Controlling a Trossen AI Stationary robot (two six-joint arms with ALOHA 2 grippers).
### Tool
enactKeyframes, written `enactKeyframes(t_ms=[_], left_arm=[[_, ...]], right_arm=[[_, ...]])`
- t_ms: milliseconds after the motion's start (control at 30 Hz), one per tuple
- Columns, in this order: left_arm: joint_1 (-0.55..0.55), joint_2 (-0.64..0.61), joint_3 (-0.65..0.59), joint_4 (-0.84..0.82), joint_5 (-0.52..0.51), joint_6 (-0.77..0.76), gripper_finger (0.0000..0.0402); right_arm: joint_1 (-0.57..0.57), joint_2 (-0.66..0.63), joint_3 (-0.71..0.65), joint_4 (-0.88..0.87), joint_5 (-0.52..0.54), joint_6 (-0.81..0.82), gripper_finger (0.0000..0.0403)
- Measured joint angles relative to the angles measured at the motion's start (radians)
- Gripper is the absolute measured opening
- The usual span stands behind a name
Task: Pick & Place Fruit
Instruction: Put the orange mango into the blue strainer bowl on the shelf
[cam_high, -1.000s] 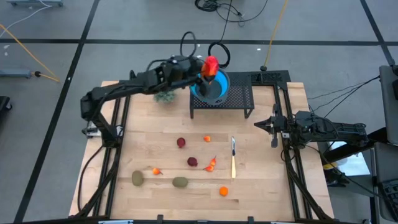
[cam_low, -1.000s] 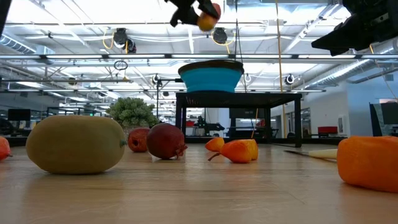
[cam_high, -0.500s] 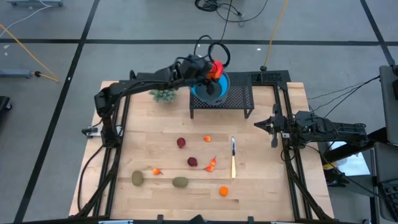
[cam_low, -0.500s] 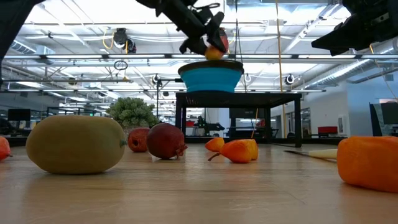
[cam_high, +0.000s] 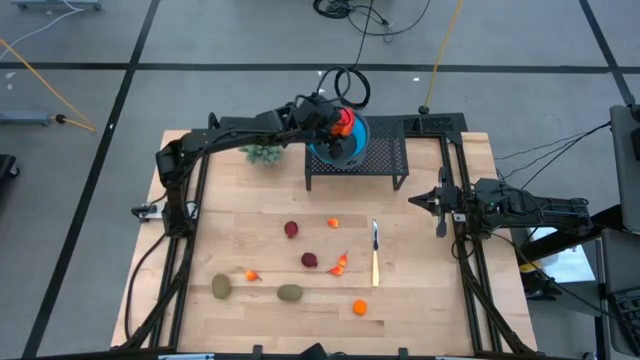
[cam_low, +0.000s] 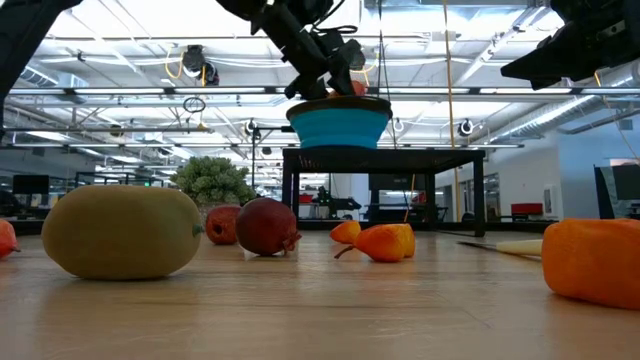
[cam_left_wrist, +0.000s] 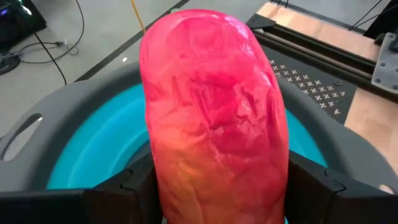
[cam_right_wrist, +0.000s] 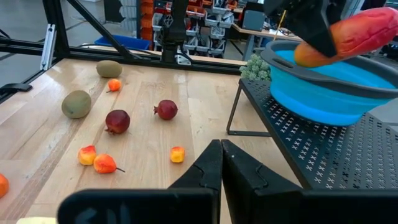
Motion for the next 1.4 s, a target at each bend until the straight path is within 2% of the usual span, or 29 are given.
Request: enactKeyframes(t_ms=[633,1400], left_arm=[[0.015,0.047,-0.001,-0.005,0.018,0.012,0.0244],[0.033,0.047,-0.001,-0.001,0.045,0.056,0.0244]], right_arm=[[0.000,0.000,0.000,0.000,0.000,0.000,0.0000],[0.000,0.000,0.000,0.000,0.000,0.000,0.0000]])
